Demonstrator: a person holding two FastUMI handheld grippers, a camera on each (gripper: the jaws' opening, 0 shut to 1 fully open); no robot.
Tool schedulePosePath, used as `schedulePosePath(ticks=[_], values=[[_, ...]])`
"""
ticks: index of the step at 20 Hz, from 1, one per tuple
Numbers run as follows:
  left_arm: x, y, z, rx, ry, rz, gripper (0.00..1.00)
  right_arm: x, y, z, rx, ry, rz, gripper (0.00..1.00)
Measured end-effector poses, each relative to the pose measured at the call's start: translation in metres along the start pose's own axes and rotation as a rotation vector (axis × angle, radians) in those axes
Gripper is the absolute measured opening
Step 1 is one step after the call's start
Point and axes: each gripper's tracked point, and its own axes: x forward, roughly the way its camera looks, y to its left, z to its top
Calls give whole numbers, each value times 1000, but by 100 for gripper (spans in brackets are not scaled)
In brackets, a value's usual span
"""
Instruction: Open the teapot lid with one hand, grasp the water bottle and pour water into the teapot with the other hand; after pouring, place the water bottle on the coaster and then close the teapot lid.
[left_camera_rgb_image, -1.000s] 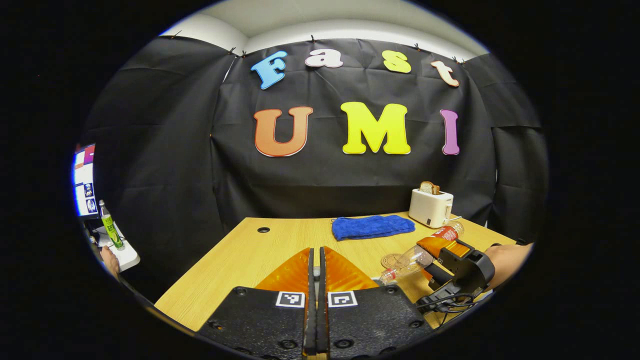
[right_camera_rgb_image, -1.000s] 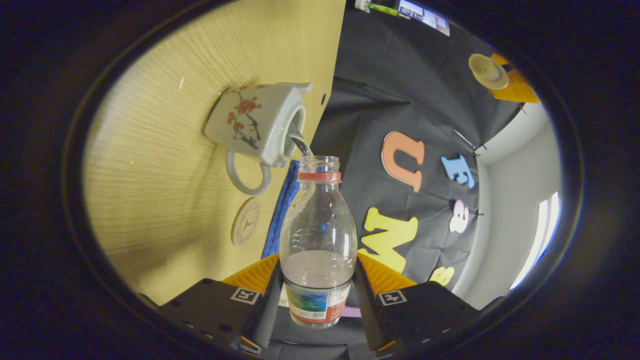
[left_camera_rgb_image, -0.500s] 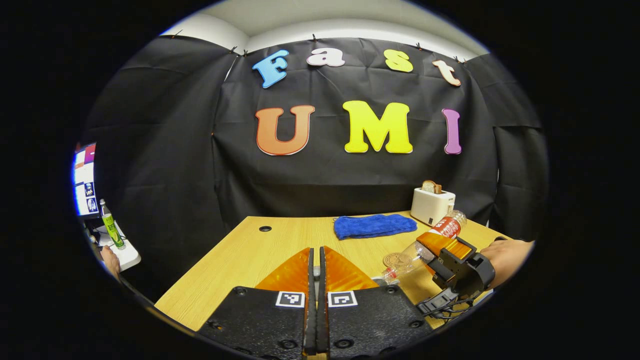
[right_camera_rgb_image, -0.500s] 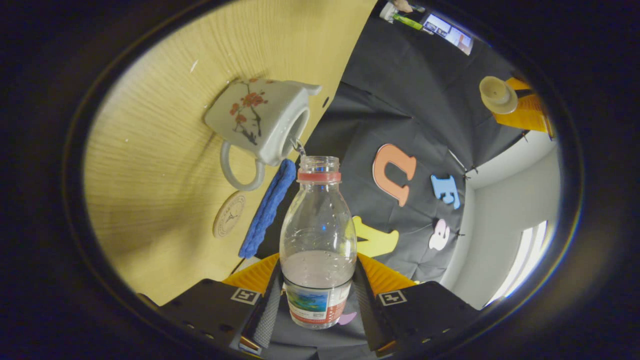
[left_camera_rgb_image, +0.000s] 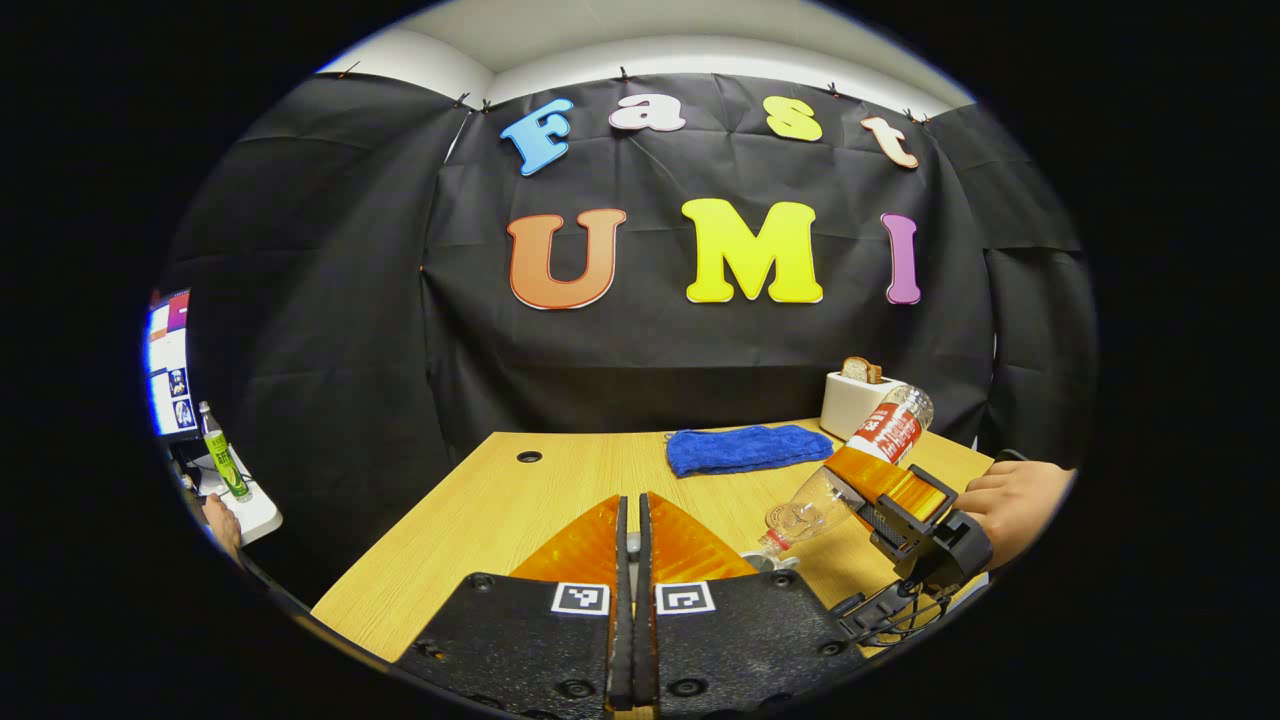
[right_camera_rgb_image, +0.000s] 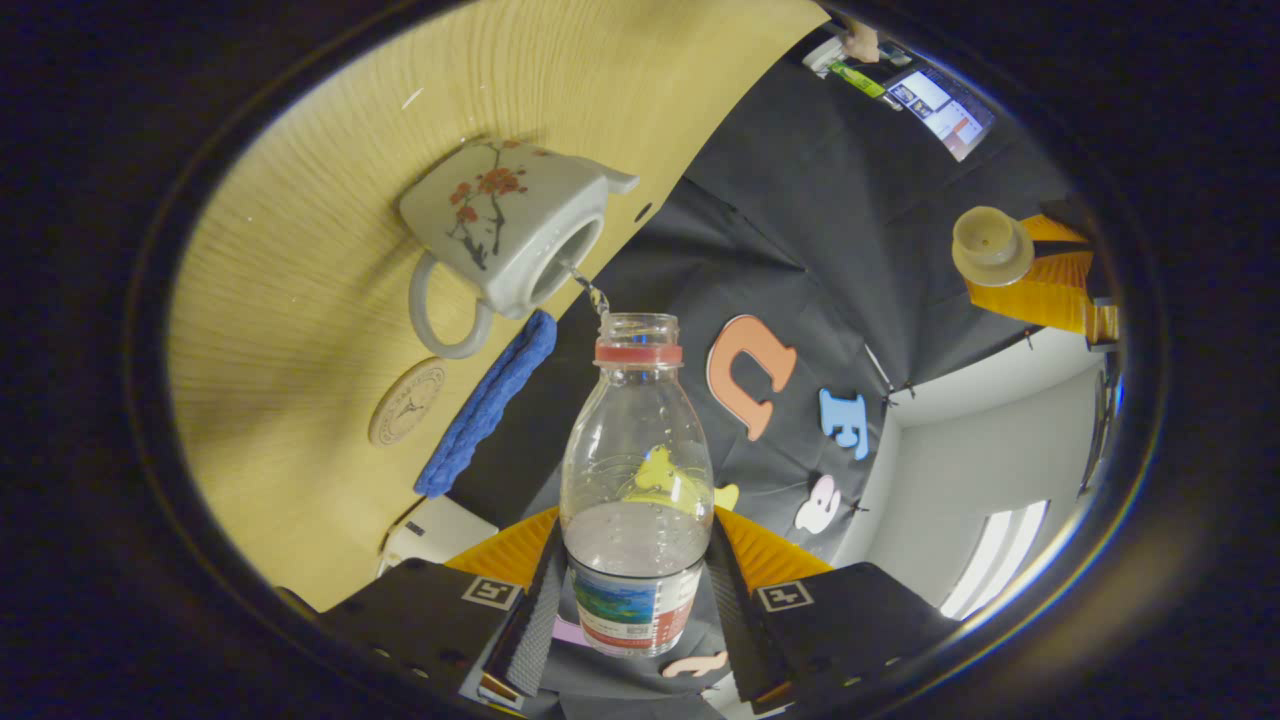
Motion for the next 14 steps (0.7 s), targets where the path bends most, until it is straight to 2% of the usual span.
schedulePosePath(ticks=[7, 14], values=[[-1, -3, 0, 2, 2, -12, 3, 7, -19, -4, -78, -2, -81, 72], [-2, -4, 2, 18, -4, -10, 3, 9, -25, -9, -109, 2, -111, 70]])
